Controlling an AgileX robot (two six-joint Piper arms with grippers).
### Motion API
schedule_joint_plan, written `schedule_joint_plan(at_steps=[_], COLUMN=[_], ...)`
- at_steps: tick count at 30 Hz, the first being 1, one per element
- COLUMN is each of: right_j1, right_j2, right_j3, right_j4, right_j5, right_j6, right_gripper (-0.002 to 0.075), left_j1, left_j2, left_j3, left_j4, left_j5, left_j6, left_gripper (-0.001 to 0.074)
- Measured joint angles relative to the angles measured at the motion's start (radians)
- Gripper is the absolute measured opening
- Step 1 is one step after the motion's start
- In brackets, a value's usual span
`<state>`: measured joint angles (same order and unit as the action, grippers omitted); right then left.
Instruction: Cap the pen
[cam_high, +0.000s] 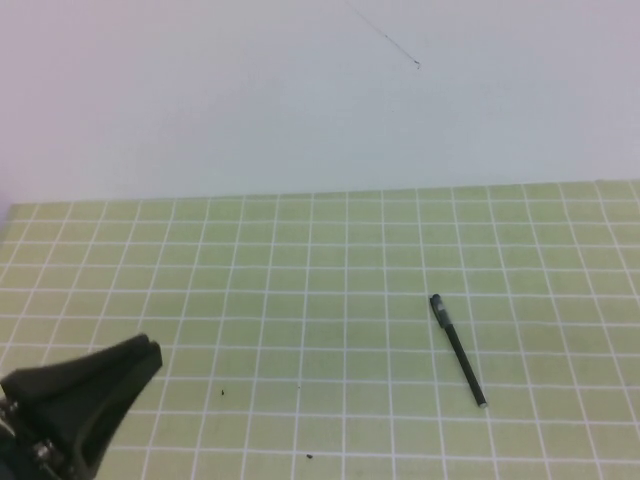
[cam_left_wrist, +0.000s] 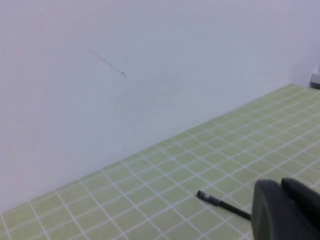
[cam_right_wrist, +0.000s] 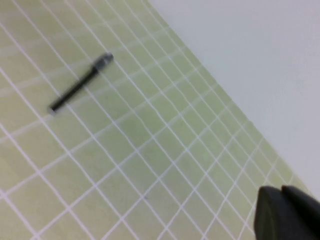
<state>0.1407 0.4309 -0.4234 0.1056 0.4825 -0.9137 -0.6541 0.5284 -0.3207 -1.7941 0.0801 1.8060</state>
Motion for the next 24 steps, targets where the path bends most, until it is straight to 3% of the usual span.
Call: schedule_joint_plan(at_steps=[4, 9, 16, 24], right_j1=[0.000, 0.000, 0.000, 0.000], right_j2=[-0.079, -0.201, -0.346, -0.397], right_j3=[0.109, 0.271, 0.458, 0.458], right_j4=[-0.020, -0.183, -0.177, -0.179], right_j5=[-0.063, -0.154, -0.158, -0.190], right_j6=[0.000, 0.000, 0.000, 0.007], right_gripper=[-0.0003, -0.0003, -0.0003, -0.0003], left_j1=[0.000, 0.000, 0.000, 0.000], left_j2=[-0.028, -0.092, -0.152, -0.156], left_j3=[0.078, 0.164, 0.186, 0.186], left_j4=[0.003, 0.011, 0.007, 0.007], left_j5=[0.004, 0.004, 0.004, 0.004], left_j6=[0.000, 0.000, 0.000, 0.000], left_gripper=[0.0000, 0.0000, 0.0001, 0.0001])
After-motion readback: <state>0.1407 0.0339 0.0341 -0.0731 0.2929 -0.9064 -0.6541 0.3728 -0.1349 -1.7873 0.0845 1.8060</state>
